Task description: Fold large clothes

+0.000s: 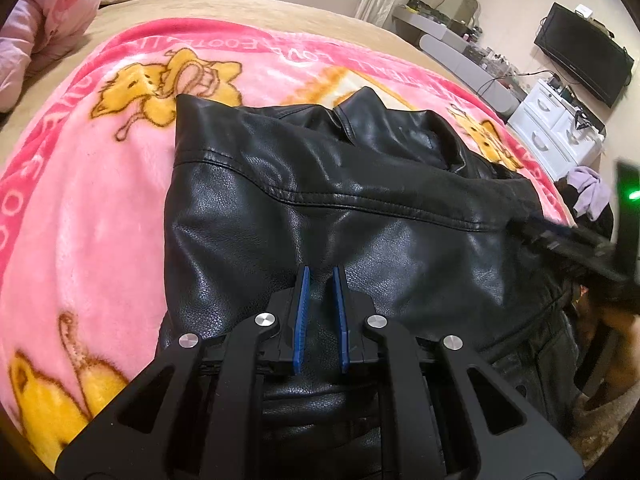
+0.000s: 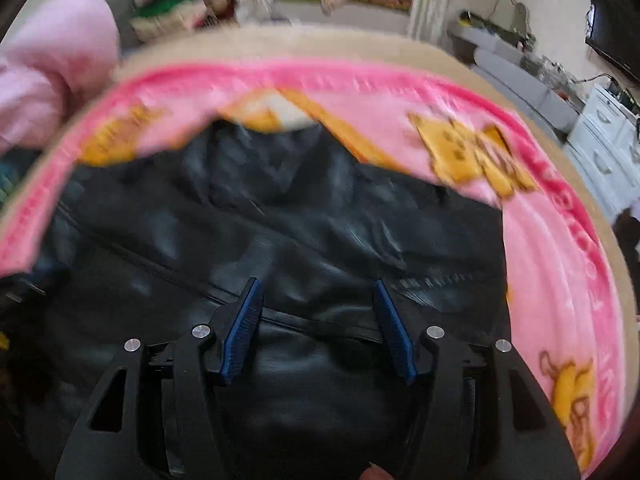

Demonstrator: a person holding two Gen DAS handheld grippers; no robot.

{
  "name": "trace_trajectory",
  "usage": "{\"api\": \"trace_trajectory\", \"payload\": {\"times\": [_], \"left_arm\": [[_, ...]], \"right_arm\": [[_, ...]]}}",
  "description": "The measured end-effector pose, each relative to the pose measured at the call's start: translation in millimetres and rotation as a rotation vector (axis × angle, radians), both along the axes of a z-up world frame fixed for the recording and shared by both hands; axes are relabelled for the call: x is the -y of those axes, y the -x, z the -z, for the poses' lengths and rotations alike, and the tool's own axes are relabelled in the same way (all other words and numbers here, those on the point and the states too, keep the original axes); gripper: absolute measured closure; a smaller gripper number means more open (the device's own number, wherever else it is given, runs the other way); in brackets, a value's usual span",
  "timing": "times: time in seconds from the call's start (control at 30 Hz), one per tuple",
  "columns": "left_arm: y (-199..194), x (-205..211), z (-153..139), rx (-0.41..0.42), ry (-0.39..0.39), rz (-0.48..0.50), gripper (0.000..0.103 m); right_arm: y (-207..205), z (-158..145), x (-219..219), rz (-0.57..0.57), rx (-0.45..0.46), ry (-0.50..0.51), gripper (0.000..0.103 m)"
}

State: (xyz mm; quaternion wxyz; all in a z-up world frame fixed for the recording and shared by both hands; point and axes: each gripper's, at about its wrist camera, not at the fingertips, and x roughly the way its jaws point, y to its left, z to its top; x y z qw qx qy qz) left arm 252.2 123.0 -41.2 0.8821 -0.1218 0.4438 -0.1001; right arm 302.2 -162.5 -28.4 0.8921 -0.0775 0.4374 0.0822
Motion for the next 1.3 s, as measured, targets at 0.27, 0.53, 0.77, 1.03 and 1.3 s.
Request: {"api": "trace_trajectory", "payload": {"times": [0.27, 0.53, 0.77, 1.03, 1.3], "left_arm": [[0.9, 3.6, -3.8, 0.014, -0.017, 0.009, 0.096], [11.9, 13.9, -30.9, 0.082, -0.048, 0.052, 0.068], [25.4, 28.9, -45.5, 0.096, -0.027, 0.115, 0.057], [31.2, 59.6, -10.2, -0.017, -0.065, 0.184, 0.076], [29.4, 53.5, -4.1, -0.034, -0.036, 0.176, 0.076]], "right_arm": [[5.0, 9.6, 11.4, 0.014, 0.002, -0.083, 0.049], [49.3, -37.6, 32.1, 0.014, 0.103, -0.283, 0.047], [78.5, -48.6, 43.5, 0.020, 0.143, -0.325, 0.047], [102.5, -60.1, 39.4, -0.025, 0.181, -0.345, 0.047], [102.2, -47.3, 0.2, -0.112, 0.142, -0.244, 0.047]]}}
